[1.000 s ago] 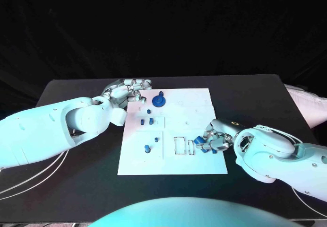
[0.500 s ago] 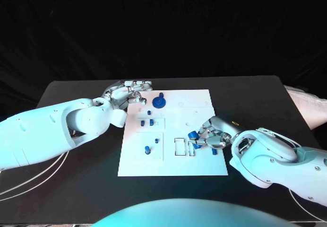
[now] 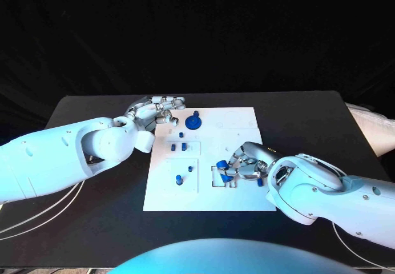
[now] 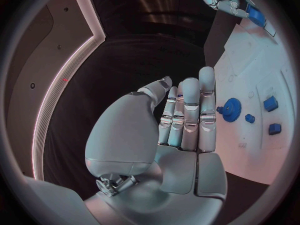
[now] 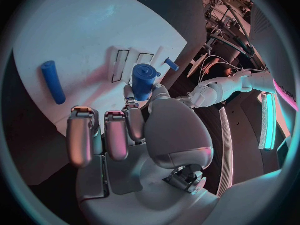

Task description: Assemble the parts on the task board

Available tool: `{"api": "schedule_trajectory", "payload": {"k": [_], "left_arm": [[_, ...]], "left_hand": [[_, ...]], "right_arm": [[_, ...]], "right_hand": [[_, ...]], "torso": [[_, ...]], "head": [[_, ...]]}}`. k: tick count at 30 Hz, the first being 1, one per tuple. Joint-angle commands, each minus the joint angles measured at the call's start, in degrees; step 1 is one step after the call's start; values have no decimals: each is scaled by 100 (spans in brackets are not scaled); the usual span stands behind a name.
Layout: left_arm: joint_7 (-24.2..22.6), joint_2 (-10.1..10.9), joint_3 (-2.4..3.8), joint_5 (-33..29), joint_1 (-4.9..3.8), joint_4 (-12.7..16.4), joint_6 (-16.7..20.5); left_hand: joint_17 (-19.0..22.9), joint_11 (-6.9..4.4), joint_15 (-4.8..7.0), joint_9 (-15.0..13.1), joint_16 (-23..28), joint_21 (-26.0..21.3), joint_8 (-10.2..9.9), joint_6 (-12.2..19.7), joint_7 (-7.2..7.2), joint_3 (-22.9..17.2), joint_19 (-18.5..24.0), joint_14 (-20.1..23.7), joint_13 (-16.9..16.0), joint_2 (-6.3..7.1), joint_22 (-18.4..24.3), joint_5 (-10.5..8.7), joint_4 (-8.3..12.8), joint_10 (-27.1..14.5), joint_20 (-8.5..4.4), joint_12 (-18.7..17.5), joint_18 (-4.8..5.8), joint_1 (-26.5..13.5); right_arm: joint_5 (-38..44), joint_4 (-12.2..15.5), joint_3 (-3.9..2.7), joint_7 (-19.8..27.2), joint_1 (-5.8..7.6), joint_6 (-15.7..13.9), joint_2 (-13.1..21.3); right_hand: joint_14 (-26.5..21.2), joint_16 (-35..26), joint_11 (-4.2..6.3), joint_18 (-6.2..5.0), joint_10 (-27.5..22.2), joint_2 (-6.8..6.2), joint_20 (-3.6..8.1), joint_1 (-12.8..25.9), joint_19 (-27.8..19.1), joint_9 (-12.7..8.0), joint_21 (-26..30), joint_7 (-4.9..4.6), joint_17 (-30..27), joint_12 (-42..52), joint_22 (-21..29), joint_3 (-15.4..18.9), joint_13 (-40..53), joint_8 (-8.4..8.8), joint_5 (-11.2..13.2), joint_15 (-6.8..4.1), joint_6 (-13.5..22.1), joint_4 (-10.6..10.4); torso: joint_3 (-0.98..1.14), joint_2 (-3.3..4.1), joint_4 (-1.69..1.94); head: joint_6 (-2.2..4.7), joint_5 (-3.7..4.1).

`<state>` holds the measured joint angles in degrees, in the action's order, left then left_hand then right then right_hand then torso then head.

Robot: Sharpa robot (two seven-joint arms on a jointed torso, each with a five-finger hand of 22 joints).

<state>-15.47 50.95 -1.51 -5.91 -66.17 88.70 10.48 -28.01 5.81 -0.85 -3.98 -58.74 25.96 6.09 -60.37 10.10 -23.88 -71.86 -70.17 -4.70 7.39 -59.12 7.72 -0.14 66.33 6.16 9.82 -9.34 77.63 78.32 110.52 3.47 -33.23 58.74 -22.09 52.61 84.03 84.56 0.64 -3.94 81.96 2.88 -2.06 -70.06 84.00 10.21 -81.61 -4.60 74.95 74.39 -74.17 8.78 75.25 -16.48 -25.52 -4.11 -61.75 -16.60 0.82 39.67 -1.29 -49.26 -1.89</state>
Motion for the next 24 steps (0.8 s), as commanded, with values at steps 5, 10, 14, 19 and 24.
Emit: {"api": "schedule_trajectory", "payload": {"k": [5,10,14,19,24], "left_arm": [[-12,1,4,21,0,17,-127],[-8,0,4,22,0,18,-138],[-7,-4,4,23,0,16,-145],[0,-4,4,23,0,16,-154],[12,-2,4,23,0,17,-166]], "left_hand": [[6,-12,5,7,25,-28,29,31,-9,32,23,29,6,-44,5,-10,-5,-43,27,36,-103,17],[6,-12,5,7,25,-28,29,31,-9,32,23,29,6,-44,5,-10,-5,-43,27,36,-103,17],[6,-12,5,7,25,-28,29,31,-9,32,23,29,6,-44,5,-10,-5,-43,27,36,-103,17],[12,-10,3,7,25,-33,31,36,-7,39,22,33,7,-46,10,-11,-4,-51,28,40,-103,17],[26,-8,2,7,29,-39,32,44,-5,48,21,39,8,-48,14,-11,-2,-60,30,44,-103,16]], "right_arm": [[-13,-17,-1,-97,-9,562,-58],[-11,-21,-1,-106,-10,634,-99],[18,-50,0,-110,-10,611,-121],[128,-114,0,-110,-10,454,-126],[201,-139,0,-97,-10,393,-121]], "right_hand": [[404,18,-4,57,20,8,53,74,14,3,-21,75,355,-39,-1,62,36,27,49,-41,-108,-1],[403,17,-3,57,18,9,54,95,13,11,-21,76,353,-52,-1,80,30,30,73,-43,-112,-1],[402,14,-1,57,16,21,55,134,13,24,-19,78,348,-70,0,112,24,37,128,-44,-114,-1],[381,-29,-33,40,-104,26,42,512,-33,75,42,49,277,-324,96,395,-134,112,1049,-23,-39,6],[364,-65,-84,18,-411,-132,-3,951,-92,115,115,-8,238,-927,200,683,-576,186,1786,26,73,-19]], "torso": [[6,-3,-8],[5,-3,-10],[6,-5,-10],[4,-2,-8],[8,2,-8]], "head": [[-15,-33],[-19,-38],[-20,-40],[-17,-41],[-17,-39]]}}
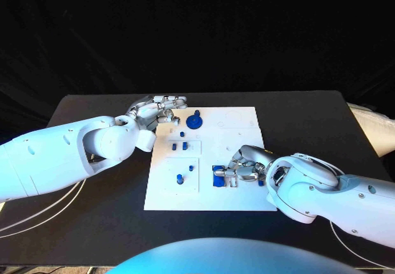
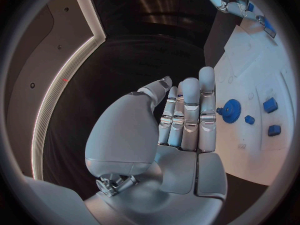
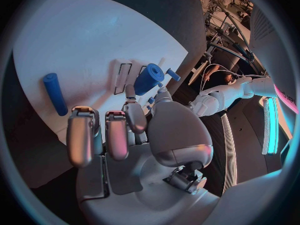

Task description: Assemble the parts on the task board

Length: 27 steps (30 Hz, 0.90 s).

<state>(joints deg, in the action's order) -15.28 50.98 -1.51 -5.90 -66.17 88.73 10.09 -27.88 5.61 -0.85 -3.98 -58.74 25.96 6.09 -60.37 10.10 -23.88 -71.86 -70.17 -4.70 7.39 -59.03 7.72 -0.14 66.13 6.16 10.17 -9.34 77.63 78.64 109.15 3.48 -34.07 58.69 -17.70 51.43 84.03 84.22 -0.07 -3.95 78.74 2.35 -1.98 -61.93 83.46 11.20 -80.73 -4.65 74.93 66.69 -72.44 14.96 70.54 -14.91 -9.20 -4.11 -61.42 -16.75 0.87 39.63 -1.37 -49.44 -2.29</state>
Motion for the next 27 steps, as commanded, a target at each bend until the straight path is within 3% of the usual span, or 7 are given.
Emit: {"api": "schedule_trajectory", "payload": {"k": [1,4,9,13,15,17,27], "left_arm": [[-6,-5,3,22,0,14,-129],[-3,-5,3,22,0,14,-133],[0,-6,3,22,0,12,-139],[2,-8,3,23,0,9,-145],[2,-9,3,23,0,8,-148],[3,-11,3,23,0,6,-152],[7,-13,3,23,0,-1,-154]], "left_hand": [[13,13,2,7,29,-39,32,44,-5,48,21,39,8,-48,6,-11,-2,-40,30,10,-103,16],[16,15,0,8,30,-43,30,51,-2,53,22,43,10,-47,9,-12,-1,-47,31,10,-103,14],[16,15,0,8,30,-43,30,51,-2,53,22,43,10,-47,9,-12,-1,-47,31,10,-103,14],[18,17,-2,9,31,-46,29,57,0,57,23,47,11,-47,11,-12,-1,-54,32,11,-103,13],[18,17,-2,9,31,-46,29,57,0,57,23,47,11,-47,11,-12,-1,-54,32,11,-103,13],[18,17,-2,9,31,-46,29,57,0,57,23,47,11,-47,11,-12,-1,-54,32,11,-103,13],[18,17,-2,9,31,-46,29,57,0,57,23,47,11,-47,11,-12,-1,-54,32,11,-103,13]], "right_arm": [[178,-1,-1,-9,-5,-42,-2],[193,13,-1,10,-5,-10,0],[226,45,-1,50,-5,38,14],[316,58,-1,80,-6,166,12],[411,58,-1,78,-8,220,-2],[524,48,-1,56,-13,242,-23],[718,1,-1,-20,-27,87,-42]], "right_hand": [[362,-38,-16,17,-106,-100,-15,166,-42,24,32,-5,230,-202,34,70,-135,33,179,29,45,-5],[358,-49,-19,14,-128,-143,-21,163,-48,36,41,-7,215,-261,45,62,-175,37,186,32,47,5],[365,-48,-14,19,-89,-223,-25,-244,-37,93,30,-1,238,-279,16,-63,-165,41,57,30,34,120],[374,-38,2,25,-60,-208,-11,-1081,-22,146,15,8,268,-291,-17,-273,-154,40,-95,12,15,596],[378,-30,7,33,-34,-155,1,-1478,-7,169,-4,5,290,-272,-55,-426,-131,37,220,4,0,851],[383,-17,14,41,-5,-135,2,-1648,7,184,-23,11,319,-239,-91,-506,-100,36,362,3,-14,979],[392,4,25,53,60,-14,6,-1595,34,217,-57,25,365,-194,-150,-576,-63,25,348,-2,-72,987]], "torso": [[2,5,0],[4,3,-2],[7,4,-2],[2,1,-3],[4,2,-1],[5,2,-1],[2,0,-5]], "head": [[2,0],[0,0],[-11,4],[-25,16],[-29,22],[-31,25],[-25,29]]}}
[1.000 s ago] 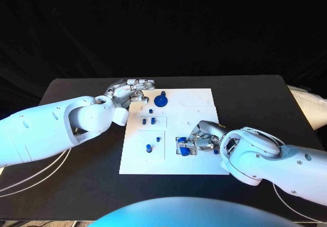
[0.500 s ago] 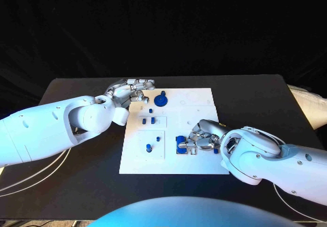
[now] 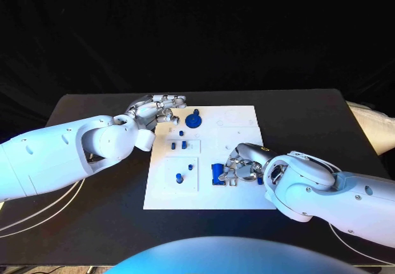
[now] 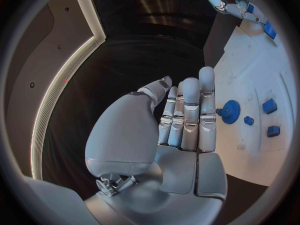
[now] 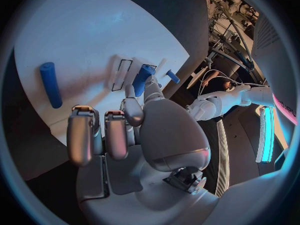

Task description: Assemble the parts on the task board

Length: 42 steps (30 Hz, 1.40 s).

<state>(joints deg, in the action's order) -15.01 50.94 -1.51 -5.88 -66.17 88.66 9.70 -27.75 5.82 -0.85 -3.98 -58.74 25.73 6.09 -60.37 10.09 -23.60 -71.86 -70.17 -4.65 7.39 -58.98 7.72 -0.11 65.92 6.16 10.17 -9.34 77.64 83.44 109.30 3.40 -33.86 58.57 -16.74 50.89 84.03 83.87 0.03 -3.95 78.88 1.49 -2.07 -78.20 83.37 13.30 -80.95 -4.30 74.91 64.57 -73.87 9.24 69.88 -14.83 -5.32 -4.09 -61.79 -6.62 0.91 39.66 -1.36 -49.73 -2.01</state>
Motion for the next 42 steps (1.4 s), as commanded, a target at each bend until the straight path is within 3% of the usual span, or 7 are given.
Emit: {"api": "schedule_trajectory", "payload": {"k": [1,10,16,22,26,35,42], "left_arm": [[-19,-10,3,22,0,5,-115],[-11,-5,3,23,0,-4,-120],[-12,9,2,29,0,6,-116],[-15,12,2,40,1,19,-126],[-14,7,2,42,1,19,-137],[-5,1,2,45,4,8,-147],[-3,9,1,47,8,3,-148]], "left_hand": [[5,-4,-2,9,31,-24,29,58,0,29,24,47,6,-47,5,-12,-5,-33,32,11,-103,13],[5,-4,-2,9,31,-24,29,58,0,29,24,47,6,-47,5,-12,-5,-33,32,11,-103,13],[5,-4,-2,9,31,-24,29,58,0,29,24,47,6,-47,5,-12,-5,-33,32,11,-103,13],[7,-3,-3,9,32,-27,29,61,2,32,25,51,6,-48,8,-12,-4,-37,33,13,-102,14],[10,-1,-5,9,33,-32,30,67,3,36,27,56,7,-51,11,-11,-2,-43,34,16,-102,14],[10,-1,-5,9,33,-32,30,67,3,36,27,56,7,-51,11,-11,-2,-43,34,16,-102,14],[10,-1,-5,9,33,-32,30,67,3,36,27,56,7,-51,11,-11,-2,-43,34,16,-102,14]], "right_arm": [[235,-4,7,-39,-15,-42,24],[-186,300,-8,253,51,-477,517],[-66,463,-12,290,215,-167,1049],[317,467,-2,210,237,94,1388],[536,431,5,118,203,220,1460],[747,217,24,-19,53,599,1402],[795,142,27,-36,-3,647,1302]], "right_hand": [[392,38,14,54,49,75,16,62,43,10,-36,-10,367,19,-8,1,3,19,-50,-4,-36,-39],[394,40,-9,51,92,70,11,316,38,9,-29,-42,382,109,4,31,102,133,-635,9,87,-213],[397,53,-58,47,7,83,-21,202,21,-47,-12,-103,417,-28,28,-42,24,293,-741,50,207,-154],[403,70,-57,56,29,107,-31,185,38,-57,-38,-98,452,9,-20,-70,59,305,-736,55,151,-151],[410,89,-50,63,62,111,-34,217,53,-59,-60,-84,489,62,-59,-72,104,306,-725,51,78,-174],[415,106,-24,64,78,89,-22,337,55,-53,-68,-52,528,75,-74,-62,138,339,-909,32,-51,-278],[417,110,-24,65,82,40,-20,407,55,-49,-71,-50,539,74,-79,-30,147,359,-900,30,-73,-334]], "torso": [[-1,-2,-8],[-5,-8,-18],[-10,-12,-43],[-6,-12,-79],[2,-8,-96],[4,-3,-44],[-8,-5,-62]], "head": [[4,-3],[16,46],[47,113],[77,188],[87,196],[78,230],[67,207]]}}
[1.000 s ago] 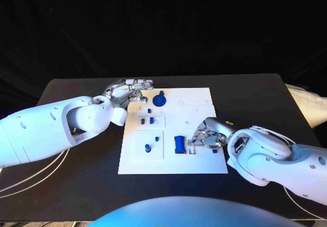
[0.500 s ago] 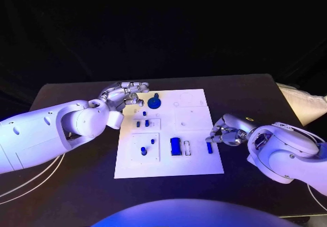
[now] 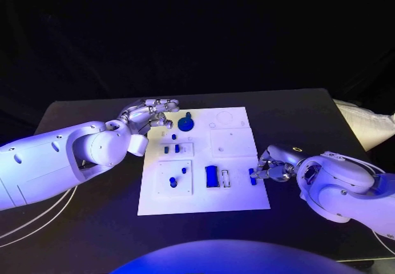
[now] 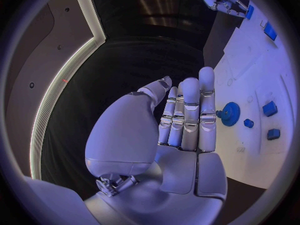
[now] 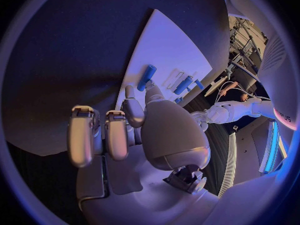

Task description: Assemble the parts on the task board

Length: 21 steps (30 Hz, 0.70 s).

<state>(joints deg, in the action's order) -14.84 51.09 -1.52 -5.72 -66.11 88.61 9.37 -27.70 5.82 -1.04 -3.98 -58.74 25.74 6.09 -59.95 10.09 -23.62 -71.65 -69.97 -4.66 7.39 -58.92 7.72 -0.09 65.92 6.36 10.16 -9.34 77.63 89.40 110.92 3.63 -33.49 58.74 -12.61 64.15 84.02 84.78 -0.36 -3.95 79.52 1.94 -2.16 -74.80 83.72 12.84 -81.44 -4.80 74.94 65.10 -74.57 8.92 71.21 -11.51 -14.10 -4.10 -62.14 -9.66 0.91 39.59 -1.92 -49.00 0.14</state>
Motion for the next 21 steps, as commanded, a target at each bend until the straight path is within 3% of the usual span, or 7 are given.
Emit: {"api": "schedule_trajectory", "payload": {"k": [1,12,19,21], "left_arm": [[-19,-6,3,32,3,8,-116],[-8,6,2,40,4,9,-120],[-2,13,2,45,4,8,-122],[0,17,2,46,4,10,-120]], "left_hand": [[5,-1,14,9,33,-32,30,25,4,39,6,36,8,-51,6,-11,-4,-43,14,16,-101,14],[5,-1,14,9,33,-32,30,25,4,39,6,36,8,-51,6,-11,-4,-43,14,16,-101,14],[5,-1,14,9,33,-32,30,25,4,39,6,36,8,-51,6,-11,-4,-43,14,16,-101,14],[5,-1,14,9,33,-32,30,25,4,39,6,36,8,-51,6,-11,-4,-43,14,16,-101,14]], "right_arm": [[205,-28,5,-74,-22,247,-32],[311,-88,5,-69,-89,467,-217],[575,-122,5,-63,-175,705,-389],[690,-136,5,-64,-189,800,-424]], "right_hand": [[418,21,15,65,22,-6,-10,68,20,-2,-23,0,540,29,-10,2,21,27,-22,31,-39,-31],[425,42,32,75,42,-53,0,-111,36,11,-49,17,584,70,-59,-67,71,64,45,18,-76,64],[435,73,46,86,52,-108,13,-413,53,25,-79,28,648,101,-115,-193,120,100,220,5,-124,276],[438,82,47,90,51,-113,16,-481,58,27,-89,28,668,97,-133,-250,126,120,368,4,-138,329]], "torso": [[-9,3,-6],[-6,0,-8],[-11,-4,1],[-10,-2,2]], "head": [[-6,-9],[-50,-26],[-73,-32],[-82,-40]]}}
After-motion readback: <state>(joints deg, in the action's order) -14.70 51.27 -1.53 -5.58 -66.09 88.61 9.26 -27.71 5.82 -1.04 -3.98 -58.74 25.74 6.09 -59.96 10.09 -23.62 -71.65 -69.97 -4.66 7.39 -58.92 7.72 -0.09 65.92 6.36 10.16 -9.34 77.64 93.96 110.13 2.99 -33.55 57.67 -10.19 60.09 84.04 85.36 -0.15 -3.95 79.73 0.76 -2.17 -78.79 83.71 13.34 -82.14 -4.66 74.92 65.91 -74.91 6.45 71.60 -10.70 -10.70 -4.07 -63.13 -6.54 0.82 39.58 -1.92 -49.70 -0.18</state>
